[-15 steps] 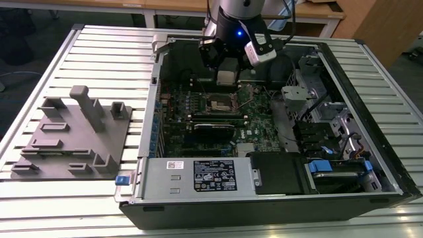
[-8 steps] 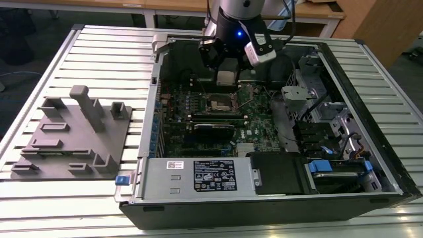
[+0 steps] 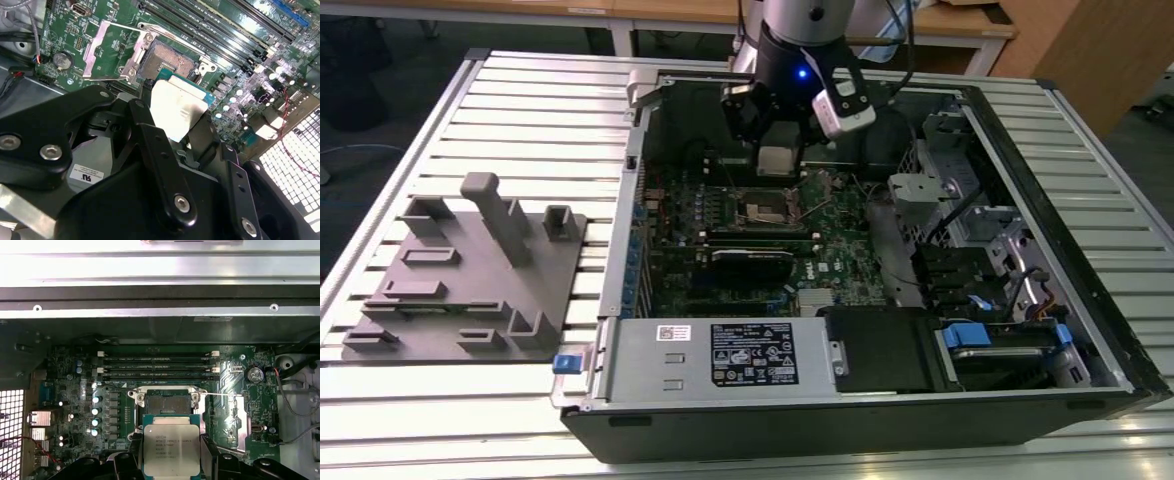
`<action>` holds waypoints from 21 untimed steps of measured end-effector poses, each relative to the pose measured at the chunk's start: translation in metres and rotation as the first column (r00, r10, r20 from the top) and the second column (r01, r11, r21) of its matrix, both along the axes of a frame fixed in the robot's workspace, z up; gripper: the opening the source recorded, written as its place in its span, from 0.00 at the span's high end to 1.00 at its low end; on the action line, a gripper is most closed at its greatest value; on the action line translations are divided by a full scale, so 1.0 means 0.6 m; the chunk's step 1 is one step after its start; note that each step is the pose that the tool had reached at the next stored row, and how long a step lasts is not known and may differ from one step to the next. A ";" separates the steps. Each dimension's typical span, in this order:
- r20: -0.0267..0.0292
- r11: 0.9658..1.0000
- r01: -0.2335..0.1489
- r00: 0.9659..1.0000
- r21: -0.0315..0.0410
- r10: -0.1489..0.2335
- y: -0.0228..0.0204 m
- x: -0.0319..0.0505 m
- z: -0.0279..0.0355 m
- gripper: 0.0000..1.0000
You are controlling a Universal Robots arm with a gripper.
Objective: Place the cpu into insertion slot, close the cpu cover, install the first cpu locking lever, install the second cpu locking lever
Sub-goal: 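Place the cpu into insertion slot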
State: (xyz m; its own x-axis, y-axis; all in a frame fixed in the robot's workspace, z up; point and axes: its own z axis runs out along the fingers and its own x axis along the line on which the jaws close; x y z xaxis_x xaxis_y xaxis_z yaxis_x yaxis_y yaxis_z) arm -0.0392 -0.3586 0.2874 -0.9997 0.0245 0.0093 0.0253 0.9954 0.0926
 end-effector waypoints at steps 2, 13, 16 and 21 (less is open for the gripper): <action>0.000 1.000 0.000 1.000 0.000 0.000 0.0000 0.000 -0.001 0.46; 0.001 1.000 -0.002 1.000 0.000 0.002 0.0000 0.000 -0.032 0.46; 0.002 1.000 -0.002 1.000 -0.004 0.002 0.0000 0.000 -0.037 0.46; 0.003 1.000 -0.002 1.000 -0.005 0.002 0.0000 -0.001 -0.047 0.46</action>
State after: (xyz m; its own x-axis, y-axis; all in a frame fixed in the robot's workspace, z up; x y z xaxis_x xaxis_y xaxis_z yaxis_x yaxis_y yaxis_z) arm -0.0396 -0.3586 0.2594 -0.9997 0.0225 0.0066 0.0230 0.9959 0.0875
